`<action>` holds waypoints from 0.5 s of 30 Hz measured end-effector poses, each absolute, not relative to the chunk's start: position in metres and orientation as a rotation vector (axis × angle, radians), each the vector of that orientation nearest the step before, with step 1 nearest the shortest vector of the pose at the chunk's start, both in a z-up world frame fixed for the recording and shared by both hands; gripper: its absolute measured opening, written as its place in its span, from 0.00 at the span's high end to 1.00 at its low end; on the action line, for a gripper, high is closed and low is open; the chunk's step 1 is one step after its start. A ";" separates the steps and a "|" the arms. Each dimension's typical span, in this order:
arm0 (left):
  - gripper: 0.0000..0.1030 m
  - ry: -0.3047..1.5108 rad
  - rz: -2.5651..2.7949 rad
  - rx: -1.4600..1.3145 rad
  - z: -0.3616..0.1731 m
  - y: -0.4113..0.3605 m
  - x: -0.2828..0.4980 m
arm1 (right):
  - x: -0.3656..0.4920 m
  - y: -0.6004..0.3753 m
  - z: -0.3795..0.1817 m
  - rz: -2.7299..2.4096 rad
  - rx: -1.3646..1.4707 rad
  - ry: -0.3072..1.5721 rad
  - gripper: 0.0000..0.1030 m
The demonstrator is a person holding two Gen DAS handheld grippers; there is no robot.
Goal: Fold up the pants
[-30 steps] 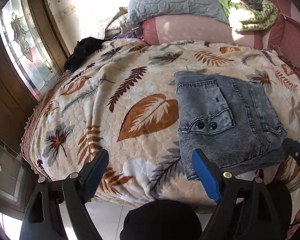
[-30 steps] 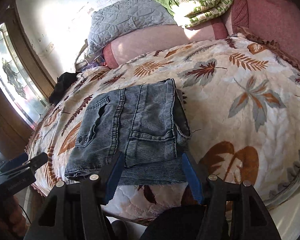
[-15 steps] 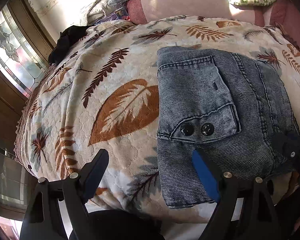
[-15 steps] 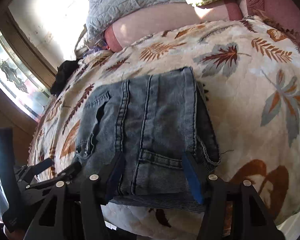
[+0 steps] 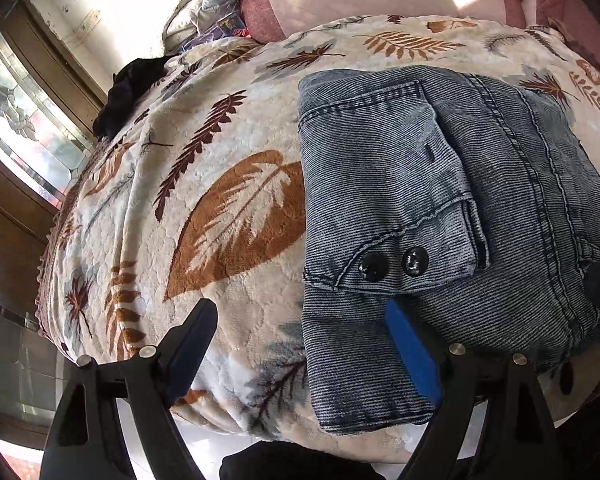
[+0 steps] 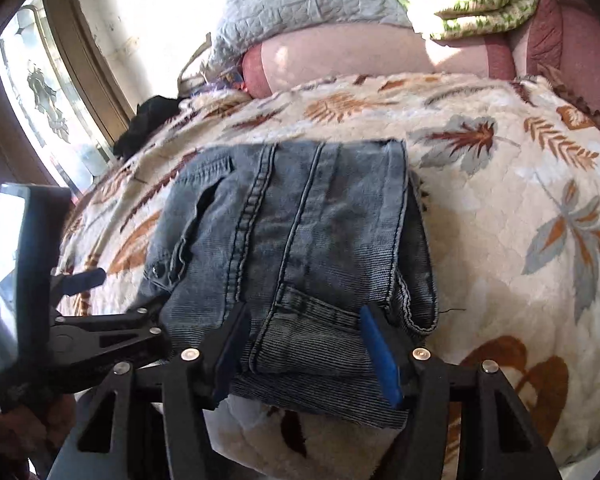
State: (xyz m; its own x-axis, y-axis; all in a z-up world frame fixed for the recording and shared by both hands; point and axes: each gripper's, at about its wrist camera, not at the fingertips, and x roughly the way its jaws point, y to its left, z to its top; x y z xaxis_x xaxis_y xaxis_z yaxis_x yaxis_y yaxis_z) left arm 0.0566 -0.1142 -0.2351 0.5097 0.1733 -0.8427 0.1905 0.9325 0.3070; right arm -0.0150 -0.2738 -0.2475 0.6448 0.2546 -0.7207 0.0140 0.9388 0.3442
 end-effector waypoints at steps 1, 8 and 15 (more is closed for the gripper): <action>0.15 1.056 -0.011 0.367 -0.235 -0.112 0.058 | -0.016 -0.274 -0.245 0.131 0.327 0.849 0.42; 0.07 1.086 0.007 0.362 -0.239 -0.109 0.068 | -0.006 -0.271 -0.251 0.044 0.265 0.902 0.53; 0.05 1.012 0.017 0.405 -0.238 -0.112 0.058 | -0.007 -0.271 -0.253 0.014 0.243 0.909 0.53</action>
State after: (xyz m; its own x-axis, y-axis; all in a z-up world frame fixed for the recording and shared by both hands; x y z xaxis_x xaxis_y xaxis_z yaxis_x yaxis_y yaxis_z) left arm 0.0584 -0.1124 -0.2382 0.5367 0.1994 -0.8199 0.1718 0.9255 0.3376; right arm -0.0071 -0.2706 -0.2535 0.6160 0.1150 -0.7793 0.0902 0.9725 0.2148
